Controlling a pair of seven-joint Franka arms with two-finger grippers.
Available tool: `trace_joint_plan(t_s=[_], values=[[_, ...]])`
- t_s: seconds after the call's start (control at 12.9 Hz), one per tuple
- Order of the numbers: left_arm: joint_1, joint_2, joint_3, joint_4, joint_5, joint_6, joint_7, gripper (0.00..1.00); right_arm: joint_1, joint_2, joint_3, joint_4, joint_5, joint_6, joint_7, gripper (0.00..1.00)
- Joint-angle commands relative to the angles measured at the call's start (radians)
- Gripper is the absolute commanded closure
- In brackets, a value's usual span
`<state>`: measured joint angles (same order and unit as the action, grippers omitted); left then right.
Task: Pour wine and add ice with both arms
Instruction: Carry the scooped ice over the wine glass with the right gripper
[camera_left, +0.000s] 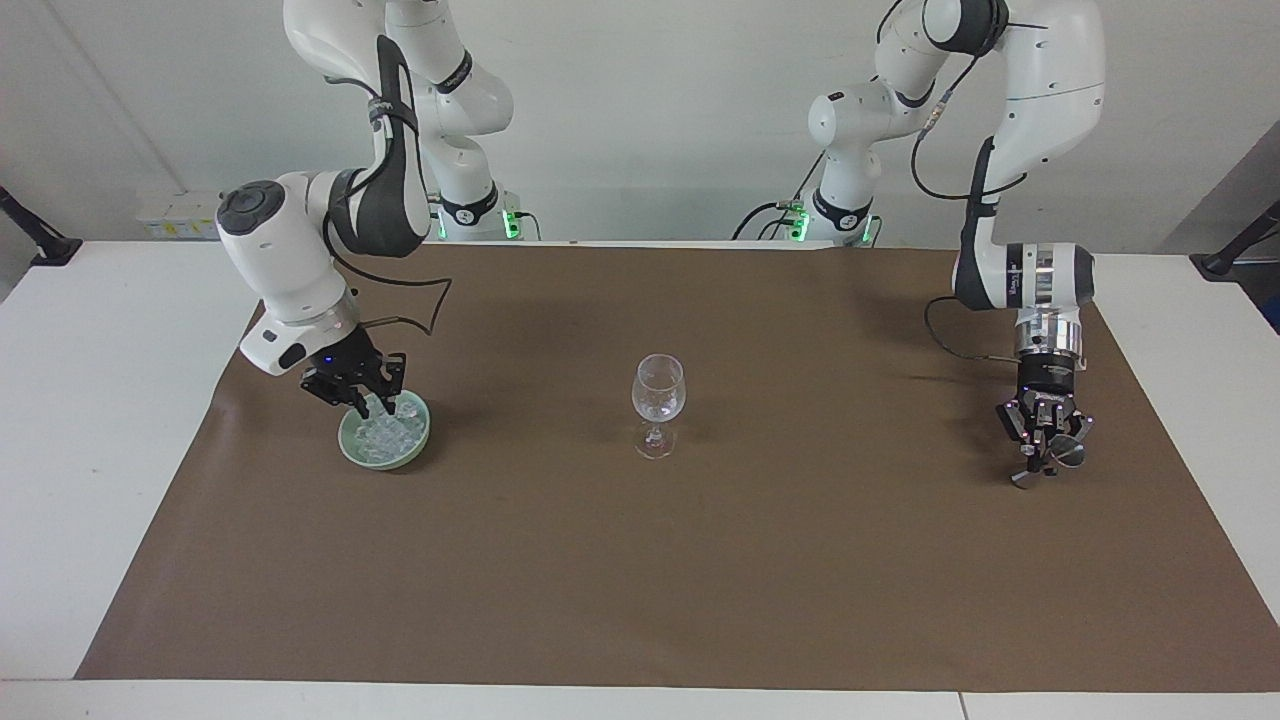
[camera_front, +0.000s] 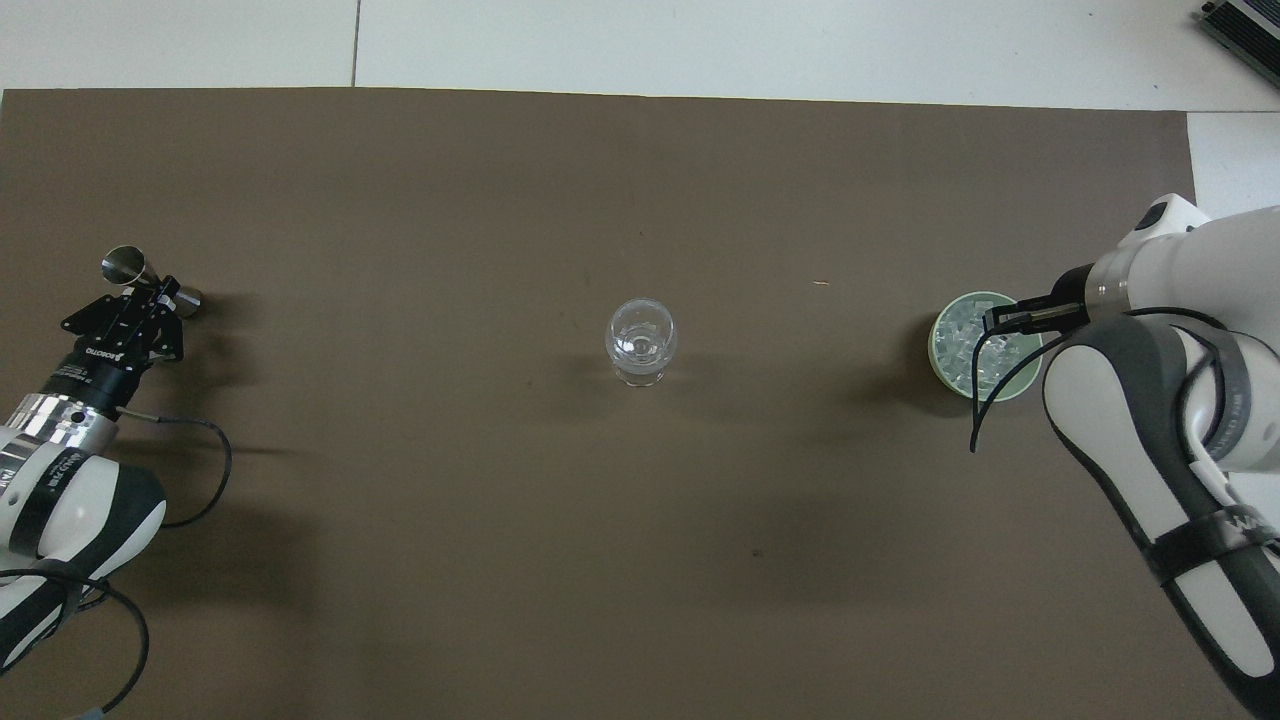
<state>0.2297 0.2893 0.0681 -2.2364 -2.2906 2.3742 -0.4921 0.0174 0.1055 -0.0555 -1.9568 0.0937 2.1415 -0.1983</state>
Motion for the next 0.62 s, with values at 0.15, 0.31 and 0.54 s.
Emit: trace_joint_plan(t_s=[0.15, 0.31, 0.54], values=[[0.017, 0.025, -0.011, 0.017, -0.02, -0.027, -0.006, 0.92, -0.004, -0.03, 0.092, 0.153, 0.015, -0.187, 0.215, 1.0], [0.017, 0.024, -0.011, 0.017, -0.02, -0.027, -0.006, 0.9, -0.004, -0.035, 0.137, 0.208, 0.015, -0.25, 0.305, 1.0], [0.017, 0.025, -0.011, 0.017, -0.02, -0.032, -0.006, 0.84, -0.004, -0.035, 0.219, 0.301, -0.002, -0.33, 0.477, 1.0]])
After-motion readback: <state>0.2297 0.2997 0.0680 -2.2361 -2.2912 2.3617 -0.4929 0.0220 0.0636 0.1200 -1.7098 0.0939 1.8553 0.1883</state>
